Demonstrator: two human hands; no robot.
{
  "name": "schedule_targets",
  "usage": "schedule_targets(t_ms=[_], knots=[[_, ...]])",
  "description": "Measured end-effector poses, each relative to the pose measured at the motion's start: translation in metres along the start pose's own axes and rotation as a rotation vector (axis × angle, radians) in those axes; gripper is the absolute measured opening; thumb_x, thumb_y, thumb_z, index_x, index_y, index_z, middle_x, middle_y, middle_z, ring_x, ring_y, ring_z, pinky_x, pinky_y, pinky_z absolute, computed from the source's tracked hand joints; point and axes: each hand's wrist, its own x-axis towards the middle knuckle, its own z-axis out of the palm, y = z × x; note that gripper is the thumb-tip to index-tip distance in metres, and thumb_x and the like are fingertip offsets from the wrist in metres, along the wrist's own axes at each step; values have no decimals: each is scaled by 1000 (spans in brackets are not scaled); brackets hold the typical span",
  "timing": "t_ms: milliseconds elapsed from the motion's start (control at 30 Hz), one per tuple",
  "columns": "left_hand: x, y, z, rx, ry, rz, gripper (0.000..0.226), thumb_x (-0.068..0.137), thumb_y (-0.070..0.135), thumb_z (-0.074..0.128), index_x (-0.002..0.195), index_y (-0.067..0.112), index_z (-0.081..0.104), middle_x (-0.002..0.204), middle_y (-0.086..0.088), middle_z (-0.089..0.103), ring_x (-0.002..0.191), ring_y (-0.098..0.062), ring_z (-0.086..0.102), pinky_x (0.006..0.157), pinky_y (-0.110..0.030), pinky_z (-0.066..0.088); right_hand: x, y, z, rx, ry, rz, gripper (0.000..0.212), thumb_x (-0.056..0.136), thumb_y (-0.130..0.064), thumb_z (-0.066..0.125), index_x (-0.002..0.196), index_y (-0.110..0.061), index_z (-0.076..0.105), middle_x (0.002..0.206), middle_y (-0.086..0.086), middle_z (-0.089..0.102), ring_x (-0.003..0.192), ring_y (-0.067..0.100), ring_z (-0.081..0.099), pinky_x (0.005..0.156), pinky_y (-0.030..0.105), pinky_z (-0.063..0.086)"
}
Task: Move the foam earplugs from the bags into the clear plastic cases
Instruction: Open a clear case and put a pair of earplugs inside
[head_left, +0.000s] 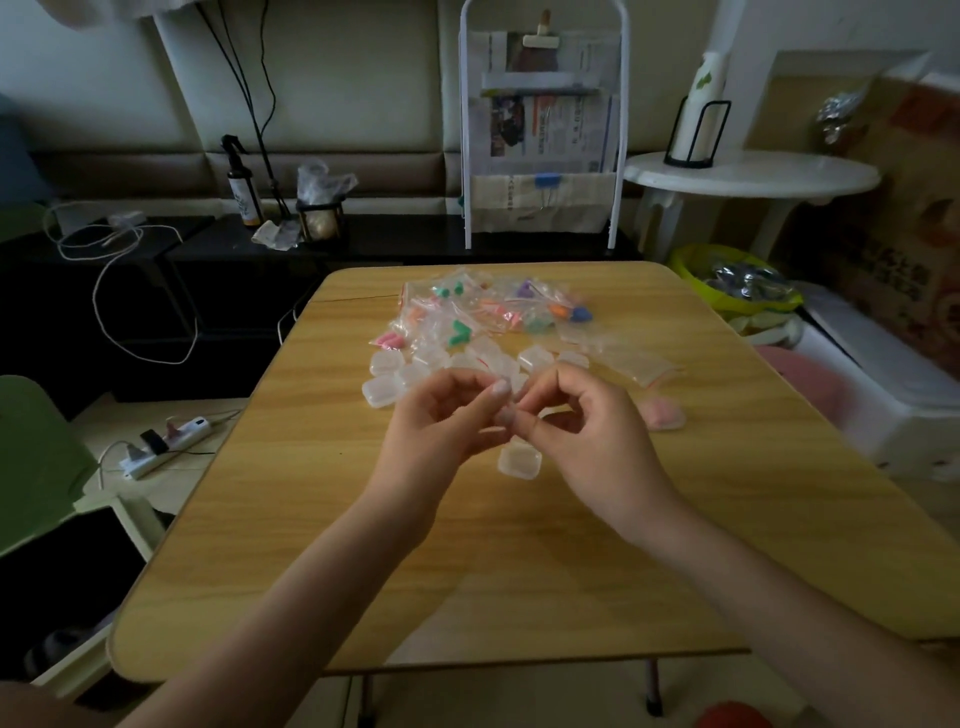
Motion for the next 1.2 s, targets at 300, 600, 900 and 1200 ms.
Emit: schedule_targets(t_ms=[300,600,900,1200], knots=[[-18,1,-12,262,26,153,11,89,17,56,84,7,56,64,1,64,56,-13,59,52,-22,49,-9,-8,17,-34,-176,-44,15,97,-16,52,83,-13,48,70,-7,53,62,5,53,56,19,42],[-24,-8,-10,638,29,368,34,99,31,34,71,18,47,62,10,55,54,-8,51,51,-23,40,-11,-6,22,-147,-198,-209,24,101,-15,41,78,-21,40,63,-17,48,57,5,49,53,16,35],[-25,-7,-8,677,49,361,43,93,50,29,73,16,49,58,0,53,51,-19,49,50,-48,42,-13,-6,26,-152,-195,-212,22,101,-26,33,80,-32,31,56,-15,42,48,8,43,46,28,34],[-26,-5,-5,922,120,421,48,98,47,23,70,14,44,53,0,48,49,-24,47,47,-41,36,-11,-3,23,-536,-16,-282,18,95,-37,31,79,-31,26,53,-13,34,42,6,31,42,22,17]])
